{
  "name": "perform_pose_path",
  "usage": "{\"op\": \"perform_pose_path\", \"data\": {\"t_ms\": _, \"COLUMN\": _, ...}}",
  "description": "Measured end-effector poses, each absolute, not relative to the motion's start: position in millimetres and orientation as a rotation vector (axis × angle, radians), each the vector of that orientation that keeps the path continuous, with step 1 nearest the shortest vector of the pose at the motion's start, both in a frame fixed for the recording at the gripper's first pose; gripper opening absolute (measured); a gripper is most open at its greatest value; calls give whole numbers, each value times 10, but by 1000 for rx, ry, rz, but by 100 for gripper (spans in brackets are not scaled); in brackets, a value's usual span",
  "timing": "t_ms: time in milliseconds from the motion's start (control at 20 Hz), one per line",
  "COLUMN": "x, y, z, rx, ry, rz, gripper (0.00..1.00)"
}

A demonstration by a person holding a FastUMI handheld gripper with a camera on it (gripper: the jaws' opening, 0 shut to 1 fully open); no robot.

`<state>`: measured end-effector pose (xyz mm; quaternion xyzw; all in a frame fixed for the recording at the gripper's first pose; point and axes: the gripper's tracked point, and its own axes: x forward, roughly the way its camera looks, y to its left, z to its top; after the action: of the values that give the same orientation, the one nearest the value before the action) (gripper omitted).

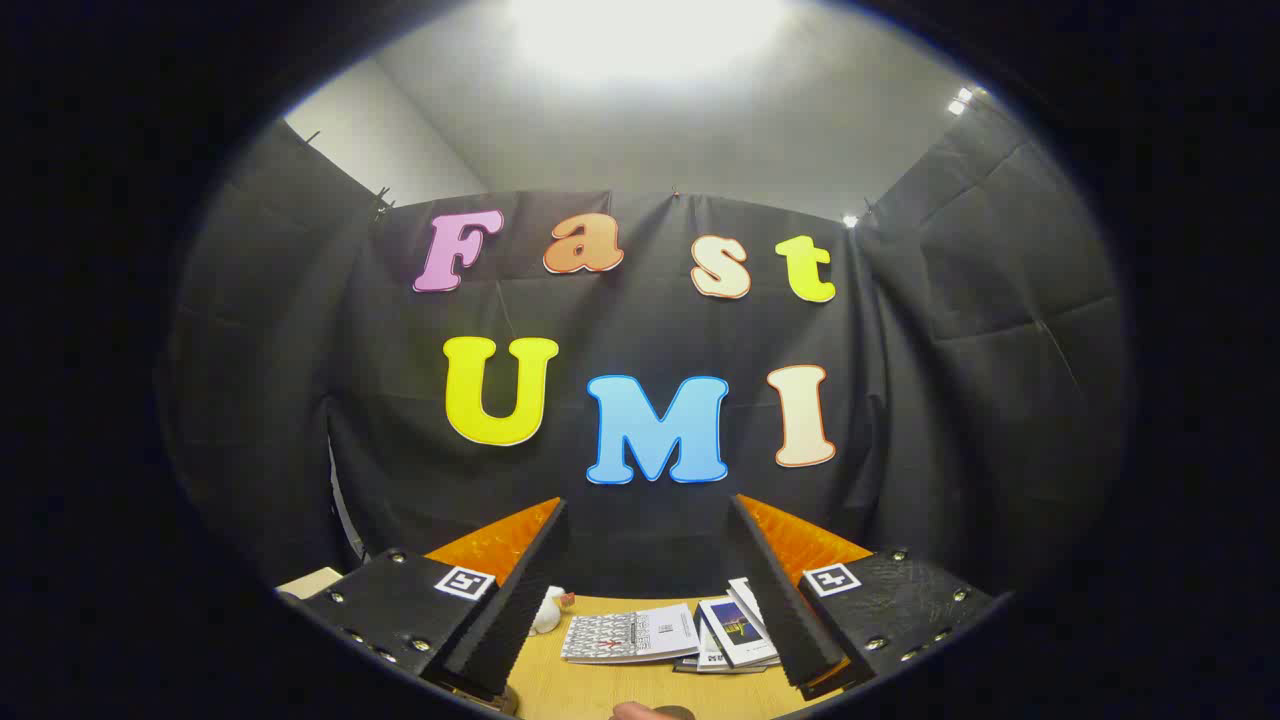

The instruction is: Open the storage box then place both shoes into the box .Put the left shoe in first, then the right shoe, with the right side of both shoes facing outward in a uniform manner.

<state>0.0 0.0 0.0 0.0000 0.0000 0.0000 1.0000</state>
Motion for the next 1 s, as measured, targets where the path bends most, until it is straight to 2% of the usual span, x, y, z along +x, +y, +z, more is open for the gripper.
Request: {"op": "perform_pose_path", "data": {"t_ms": 1000, "x": 125, "y": -53, "z": -305, "rx": 78, "ry": 52, "rz": 13, "gripper": 97}}
